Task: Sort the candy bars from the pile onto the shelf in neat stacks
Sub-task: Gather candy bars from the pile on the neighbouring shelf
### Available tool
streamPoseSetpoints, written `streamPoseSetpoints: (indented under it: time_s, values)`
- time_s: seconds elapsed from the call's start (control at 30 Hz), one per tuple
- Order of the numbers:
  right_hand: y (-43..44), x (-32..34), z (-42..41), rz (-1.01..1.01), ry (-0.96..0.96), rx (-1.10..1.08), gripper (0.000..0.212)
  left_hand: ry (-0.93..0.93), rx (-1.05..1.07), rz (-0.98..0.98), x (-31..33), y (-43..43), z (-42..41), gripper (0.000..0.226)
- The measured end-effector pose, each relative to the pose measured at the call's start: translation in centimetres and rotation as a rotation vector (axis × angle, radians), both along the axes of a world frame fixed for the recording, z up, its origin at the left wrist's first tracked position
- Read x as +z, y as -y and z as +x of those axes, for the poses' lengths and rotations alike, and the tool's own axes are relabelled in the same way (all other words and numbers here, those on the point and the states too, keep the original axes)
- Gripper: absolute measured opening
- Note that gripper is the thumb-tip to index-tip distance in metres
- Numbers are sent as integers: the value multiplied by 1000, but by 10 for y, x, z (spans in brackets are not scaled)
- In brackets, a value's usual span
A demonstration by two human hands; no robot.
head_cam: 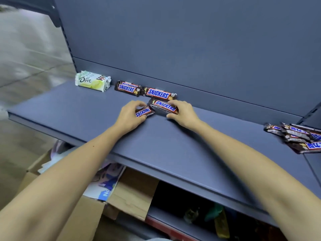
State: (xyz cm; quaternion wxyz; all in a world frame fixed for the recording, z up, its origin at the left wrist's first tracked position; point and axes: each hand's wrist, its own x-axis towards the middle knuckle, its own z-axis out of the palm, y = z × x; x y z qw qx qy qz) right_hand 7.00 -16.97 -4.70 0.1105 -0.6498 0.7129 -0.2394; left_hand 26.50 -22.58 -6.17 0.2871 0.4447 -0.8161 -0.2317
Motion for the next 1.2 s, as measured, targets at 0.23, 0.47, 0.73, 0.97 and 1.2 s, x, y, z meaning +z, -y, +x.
streamPoseSetpoints:
  time_s: [0.23,0.47,0.73,0.97,1.2]
  values:
    - [18,-4,18,-41,19,-36,54,48,-105,26,-4,18,16,48]
    - [28,-6,31,-255,37,-71,46,-350,-20,274,4,37,18,46]
    - [45,-9,53,-356,-36,1,59,-627,-51,476,10,58,27,14]
    - [59,3,71,-258,405,-256,40,-863,63,493,5,76,53,18]
    - [85,-3,114,-207,757,-239,12,-1048,96,621,8,76,75,13]
